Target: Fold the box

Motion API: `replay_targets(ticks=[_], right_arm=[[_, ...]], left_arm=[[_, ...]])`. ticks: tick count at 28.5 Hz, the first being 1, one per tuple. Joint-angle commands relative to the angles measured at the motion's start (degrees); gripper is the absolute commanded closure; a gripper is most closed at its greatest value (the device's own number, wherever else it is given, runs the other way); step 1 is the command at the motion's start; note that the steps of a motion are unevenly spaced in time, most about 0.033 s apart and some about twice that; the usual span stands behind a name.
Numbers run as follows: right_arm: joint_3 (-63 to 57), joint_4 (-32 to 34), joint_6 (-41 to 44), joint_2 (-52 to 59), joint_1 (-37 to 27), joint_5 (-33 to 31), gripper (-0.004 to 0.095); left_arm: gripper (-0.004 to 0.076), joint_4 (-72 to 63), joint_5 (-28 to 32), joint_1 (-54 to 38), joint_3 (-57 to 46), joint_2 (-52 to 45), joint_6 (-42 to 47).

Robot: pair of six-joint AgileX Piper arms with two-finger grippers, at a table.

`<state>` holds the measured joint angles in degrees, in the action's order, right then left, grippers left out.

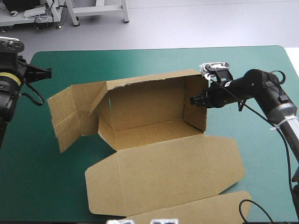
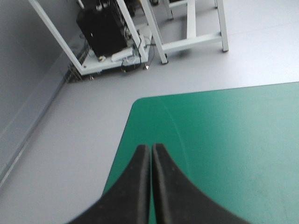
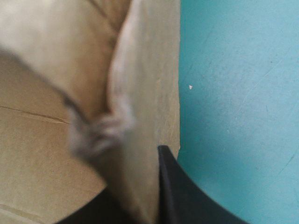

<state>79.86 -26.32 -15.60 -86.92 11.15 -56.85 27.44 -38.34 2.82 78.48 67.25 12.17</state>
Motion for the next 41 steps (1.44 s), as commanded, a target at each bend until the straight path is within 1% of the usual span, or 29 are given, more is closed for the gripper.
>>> replay_targets(ticks=[1,5,7,8,11,14,17,19,22,24,27,31,36,38,39,41], right_arm=[[8.15,3.26,10.11,-0.27,1.35,-4.47,0.0906],[13.7,6.17,15.6,-5.3,1.35,-12.22,0.0906],[15.38,6.9,16.02,-8.07,1.35,-14.5,0.0906],[15.73,6.9,16.02,-9.47,1.35,-14.61,0.0906],[16.13,7.05,15.6,-13.19,1.35,-12.62,0.0906],[16.13,7.68,13.58,-15.91,1.35,-8.76,0.0901],[16.13,9.74,13.71,-18.02,1.35,-5.01,0.0867],[16.13,10.6,13.71,-18.94,1.35,-2.7,0.0805],[16.13,12.33,13.71,-19.18,1.35,0.58,0.0674],[16.13,13.05,13.71,-19.18,1.35,1.67,0.0593],[16.27,13.2,13.1,-19.07,1.35,1.66,0.0541],[18.43,14.4,13.1,-17.64,1.35,-1.23,0.0542],[25.76,15.54,12.77,-14.5,1.22,-5.08,0.0543],[30.8,16.1,12.77,-12.51,1.22,-7.52,0.0543],[33.05,16.25,12.63,-11.37,1.22,-9.74,0.0543],[34.88,17.18,12.63,-10.54,1.22,-13.17,0.0543]], left_arm=[[0.0729,-14.35,3.69,-6.97,1.45,-0.64,-9.36],[0.0729,-31.9,1.38,-13.87,1.31,1.03,-18.85],[0.0729,-39.08,-0.96,-15.24,1.31,2.11,-23.24],[0.0729,-42.07,-2.57,-15.71,1.31,2.86,-25.36],[0.0729,-47.87,-6.79,-16.19,1.31,5.31,-29.87],[0.0729,-50.38,-9.53,-16.19,1.31,7.46,-30.19],[0.0729,-52.86,-10.68,-16.19,1.31,9.1,-30.41],[0.0729,-53.91,-11.06,-16.19,1.31,9.77,-31.04],[0.0729,-54.47,-11.67,-16.19,1.31,10.44,-31.64],[0.0729,-54.47,-12.33,-16.19,1.31,10.83,-31.64],[0.0729,-54.16,-12.95,-16.19,1.31,11.3,-31.68],[0.0729,-53.63,-12.95,-16.19,1.31,11.52,-31.79],[0.0729,-53.63,-13.07,-16.19,1.31,12.36,-31.95],[0.0729,-53.42,-12.96,-16.19,1.31,12.95,-31.95],[0.0729,-53.53,-13.45,-16.19,1.31,13.41,-31.95],[0.0729,-54.11,-13.75,-16.19,1.31,13.63,-32.07]])
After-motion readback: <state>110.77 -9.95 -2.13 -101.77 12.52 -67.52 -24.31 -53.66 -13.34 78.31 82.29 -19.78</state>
